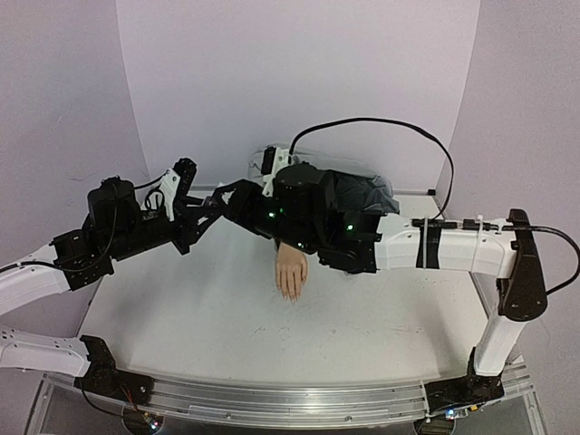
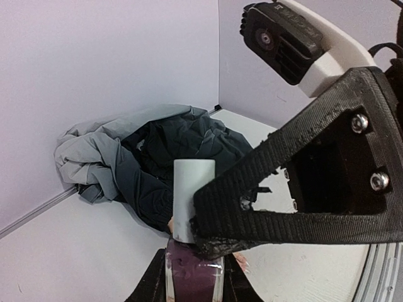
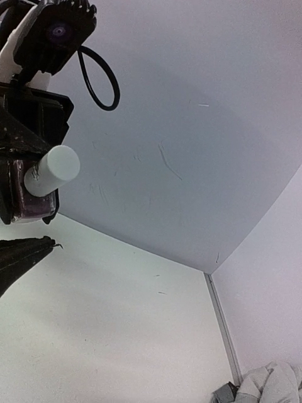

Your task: Paint the nails

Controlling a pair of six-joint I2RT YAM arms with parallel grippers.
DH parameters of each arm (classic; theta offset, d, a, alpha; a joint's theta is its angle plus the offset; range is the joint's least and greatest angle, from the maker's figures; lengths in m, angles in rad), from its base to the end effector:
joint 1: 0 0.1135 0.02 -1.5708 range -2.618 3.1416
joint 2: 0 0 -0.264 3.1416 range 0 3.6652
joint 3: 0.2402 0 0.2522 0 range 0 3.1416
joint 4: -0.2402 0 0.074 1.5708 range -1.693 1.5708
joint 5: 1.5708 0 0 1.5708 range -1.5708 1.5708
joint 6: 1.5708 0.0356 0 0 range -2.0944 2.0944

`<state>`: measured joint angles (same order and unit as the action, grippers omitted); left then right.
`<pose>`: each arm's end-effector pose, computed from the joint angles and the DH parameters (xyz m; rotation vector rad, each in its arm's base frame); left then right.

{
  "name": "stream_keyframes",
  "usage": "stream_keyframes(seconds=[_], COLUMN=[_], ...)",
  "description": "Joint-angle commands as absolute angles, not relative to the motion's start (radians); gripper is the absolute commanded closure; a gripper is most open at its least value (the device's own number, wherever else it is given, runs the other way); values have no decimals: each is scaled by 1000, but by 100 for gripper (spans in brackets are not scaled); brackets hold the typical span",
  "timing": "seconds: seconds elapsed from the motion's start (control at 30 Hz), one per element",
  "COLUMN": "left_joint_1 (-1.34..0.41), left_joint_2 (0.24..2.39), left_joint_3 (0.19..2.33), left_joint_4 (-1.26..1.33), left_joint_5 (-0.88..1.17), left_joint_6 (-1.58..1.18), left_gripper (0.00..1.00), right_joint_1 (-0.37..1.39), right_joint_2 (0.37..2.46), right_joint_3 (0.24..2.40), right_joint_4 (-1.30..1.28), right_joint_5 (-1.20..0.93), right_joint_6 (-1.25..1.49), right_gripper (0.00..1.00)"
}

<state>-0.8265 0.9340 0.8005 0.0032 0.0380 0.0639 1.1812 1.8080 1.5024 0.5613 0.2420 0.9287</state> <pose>0.1497 -0.1645 0.3384 0.7743 1.5555 -0.5980 0.1745 0.4026 0.3811 0.0454 1.5167 1.5987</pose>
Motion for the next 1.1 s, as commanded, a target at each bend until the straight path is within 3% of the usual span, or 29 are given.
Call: stream_keyframes(seconds=[0.0, 0.2, 0.53, 0.63, 0.87, 0.97, 1.07], left_joint_1=[-827, -827, -827, -827, -826, -825, -825], left_joint_2=[910, 926, 978, 986, 988, 983, 976], left_joint_3=[808, 811, 815, 818, 809, 811, 814], left_joint_4=[70, 70, 67, 67, 68, 69, 84], left_joint_5=[32, 34, 20, 13, 46, 130, 361], left_joint_6=[80, 79, 83, 70, 19, 27, 25], left_gripper=[100, 100, 100, 100, 100, 100, 100], right_joint_1=[1207, 1214, 1213, 1207, 1089, 1038, 989], right_joint_2=[1833, 1871, 1909, 1904, 1847, 1832, 1819], right_joint_3=[1589, 1624, 1685, 1662, 1464, 1367, 1275], right_joint_4=[535, 528, 503, 533, 833, 1056, 1298], right_joint_5=[409, 447, 571, 555, 89, -236, -669], right_joint_6=[943, 944, 799, 780, 776, 668, 548], right_gripper=[59, 60, 79, 100, 100, 100, 100])
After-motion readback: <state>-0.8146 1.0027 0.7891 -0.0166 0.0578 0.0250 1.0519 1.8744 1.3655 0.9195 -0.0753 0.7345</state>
